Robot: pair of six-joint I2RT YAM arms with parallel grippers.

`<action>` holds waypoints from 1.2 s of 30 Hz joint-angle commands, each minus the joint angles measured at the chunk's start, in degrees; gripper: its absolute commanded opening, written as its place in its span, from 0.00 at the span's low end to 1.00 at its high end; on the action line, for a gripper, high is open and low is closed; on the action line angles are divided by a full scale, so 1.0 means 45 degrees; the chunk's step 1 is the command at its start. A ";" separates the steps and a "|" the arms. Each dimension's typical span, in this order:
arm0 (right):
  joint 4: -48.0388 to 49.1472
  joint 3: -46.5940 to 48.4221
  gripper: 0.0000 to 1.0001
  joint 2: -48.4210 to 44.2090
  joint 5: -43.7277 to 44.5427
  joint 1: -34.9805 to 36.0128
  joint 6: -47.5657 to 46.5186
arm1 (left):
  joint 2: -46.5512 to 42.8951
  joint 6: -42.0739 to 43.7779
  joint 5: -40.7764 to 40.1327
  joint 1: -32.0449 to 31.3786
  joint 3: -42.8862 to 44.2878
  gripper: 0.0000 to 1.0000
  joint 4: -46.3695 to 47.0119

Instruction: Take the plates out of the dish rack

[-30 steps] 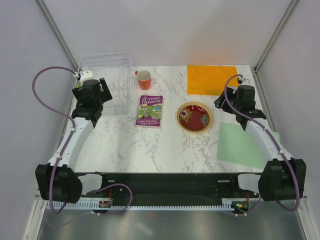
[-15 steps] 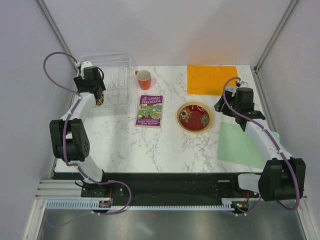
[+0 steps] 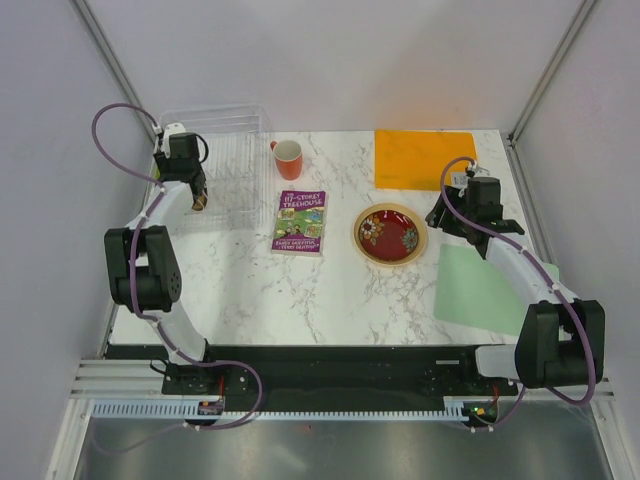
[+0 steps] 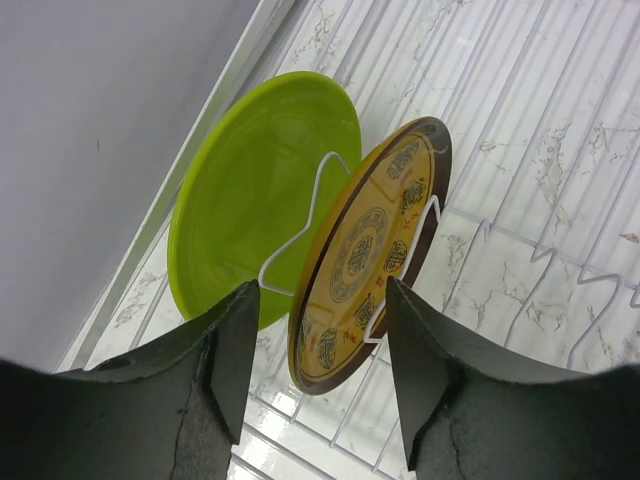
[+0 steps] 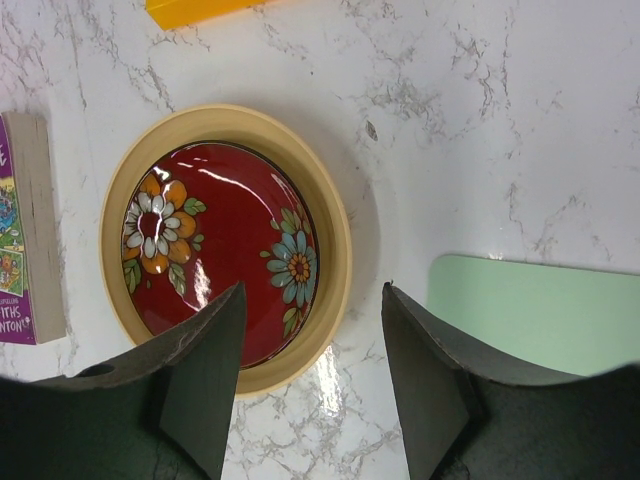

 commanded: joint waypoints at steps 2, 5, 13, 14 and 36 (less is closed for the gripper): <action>0.0356 0.0076 0.64 -0.0006 -0.0164 0.0000 -0.0220 | 0.0298 0.0505 -0.0326 0.0055 0.0313 0.57 0.0643; 0.0336 0.0096 0.64 -0.0065 -0.0164 -0.0019 -0.0162 | 0.0435 0.0428 -0.0188 0.0113 0.0293 0.51 0.0643; 0.0278 0.0135 0.63 -0.0026 -0.0125 -0.0019 -0.0259 | 0.0593 0.0193 0.0066 0.0133 0.0157 0.13 0.0623; 0.0278 0.0135 0.63 -0.0026 -0.0125 0.0000 -0.0259 | 0.0553 0.0174 0.0085 0.0133 0.0137 0.07 0.0623; 0.0181 0.0193 0.64 0.0111 -0.0321 0.0020 -0.0279 | -0.1673 0.3610 -0.3000 -0.1058 0.0235 0.02 0.1717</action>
